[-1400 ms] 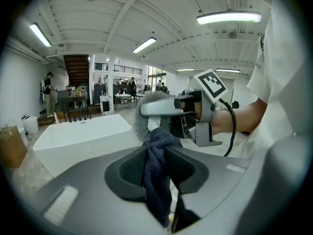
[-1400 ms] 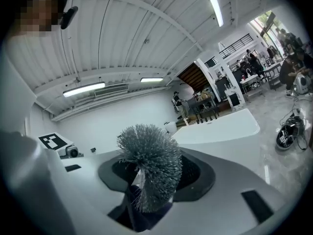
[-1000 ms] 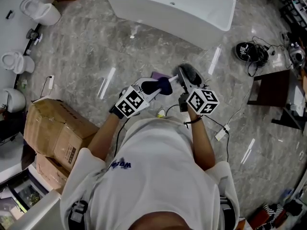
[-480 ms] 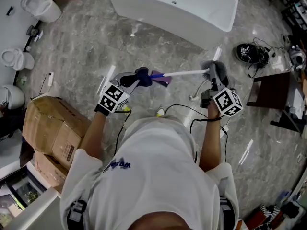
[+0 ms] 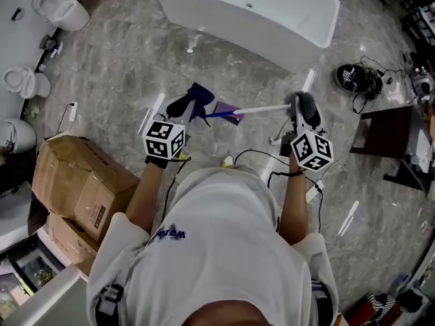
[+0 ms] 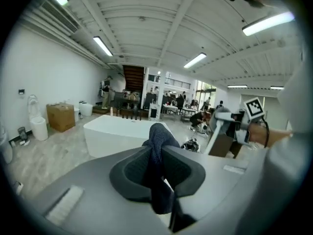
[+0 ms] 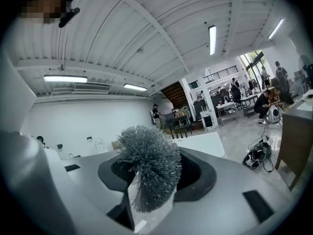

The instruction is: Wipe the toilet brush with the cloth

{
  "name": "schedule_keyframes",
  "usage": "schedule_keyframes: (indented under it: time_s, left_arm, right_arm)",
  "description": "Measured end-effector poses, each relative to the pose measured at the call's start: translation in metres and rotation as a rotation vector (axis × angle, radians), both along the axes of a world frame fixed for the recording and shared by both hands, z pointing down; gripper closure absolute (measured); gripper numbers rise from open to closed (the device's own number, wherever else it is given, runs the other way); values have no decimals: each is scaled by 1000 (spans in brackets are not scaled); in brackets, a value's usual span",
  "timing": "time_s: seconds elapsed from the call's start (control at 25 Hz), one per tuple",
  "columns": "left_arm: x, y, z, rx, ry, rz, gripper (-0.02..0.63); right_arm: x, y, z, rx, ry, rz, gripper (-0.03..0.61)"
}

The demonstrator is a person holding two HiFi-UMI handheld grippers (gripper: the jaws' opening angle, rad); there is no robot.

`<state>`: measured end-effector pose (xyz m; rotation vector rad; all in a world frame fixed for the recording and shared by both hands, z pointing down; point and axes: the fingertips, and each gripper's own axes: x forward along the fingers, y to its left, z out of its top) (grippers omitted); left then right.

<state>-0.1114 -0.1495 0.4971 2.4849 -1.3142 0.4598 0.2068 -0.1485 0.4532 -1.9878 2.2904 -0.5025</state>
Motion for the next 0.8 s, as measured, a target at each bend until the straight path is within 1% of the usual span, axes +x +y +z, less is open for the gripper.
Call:
schedule_keyframes:
  time_s: [0.08,0.2,0.28,0.36,0.48,0.68,0.8]
  left_arm:
    - [0,-7,-17,58,26,-64,574]
    - [-5,-11,-39,153,52,-110,577]
    - [-15,-9,-48,194,50,-133,578]
    - [-23,-5,-52,217,49,-148,580]
    - [-18,-1,-51,224,58,-142,580]
    - [6,0,-53,261,25,-81,580]
    - [18,4,-55,270,24,-42,580]
  right_arm:
    - [-9,-1,2,2,37,-15,371]
    - [-28,-3,1,21,110,-45,370]
    - [-41,-3,-3,39,164,-55,370]
    - [-52,-3,-6,54,218,-54,370]
    - [-68,-3,-4,61,281,-70,368]
    - [-92,-1,-6,69,292,-133,367]
    - [-95,0,-13,88,319,-145,367]
